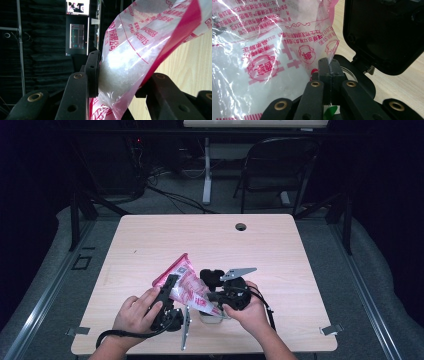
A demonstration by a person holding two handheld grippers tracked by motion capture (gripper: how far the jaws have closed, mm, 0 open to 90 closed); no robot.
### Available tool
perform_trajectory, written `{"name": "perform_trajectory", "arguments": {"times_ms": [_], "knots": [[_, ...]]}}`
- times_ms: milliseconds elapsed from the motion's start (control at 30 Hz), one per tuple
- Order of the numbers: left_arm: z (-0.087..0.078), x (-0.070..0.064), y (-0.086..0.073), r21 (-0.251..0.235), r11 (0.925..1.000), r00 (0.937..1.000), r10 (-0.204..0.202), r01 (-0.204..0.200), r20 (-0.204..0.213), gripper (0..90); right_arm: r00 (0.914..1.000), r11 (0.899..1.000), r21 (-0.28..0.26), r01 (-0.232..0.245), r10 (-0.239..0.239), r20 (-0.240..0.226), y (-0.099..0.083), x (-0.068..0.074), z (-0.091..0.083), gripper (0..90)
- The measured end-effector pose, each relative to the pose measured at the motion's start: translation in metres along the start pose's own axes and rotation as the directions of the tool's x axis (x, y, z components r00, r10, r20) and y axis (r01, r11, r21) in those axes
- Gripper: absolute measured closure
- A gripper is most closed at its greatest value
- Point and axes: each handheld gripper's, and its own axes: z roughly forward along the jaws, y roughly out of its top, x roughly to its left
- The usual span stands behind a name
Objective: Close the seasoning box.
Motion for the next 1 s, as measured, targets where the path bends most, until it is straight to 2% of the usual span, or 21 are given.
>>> {"name": "perform_trajectory", "arguments": {"times_ms": [1000], "knots": [[0.0006,0.002,0.0027,-0.011,0.9999,1.0,0.007,-0.007,-0.006,65.0,1.0,1.0,-0.004,0.001,-0.001,0.001,0.0001,-0.0005,-0.0003,90.0]]}}
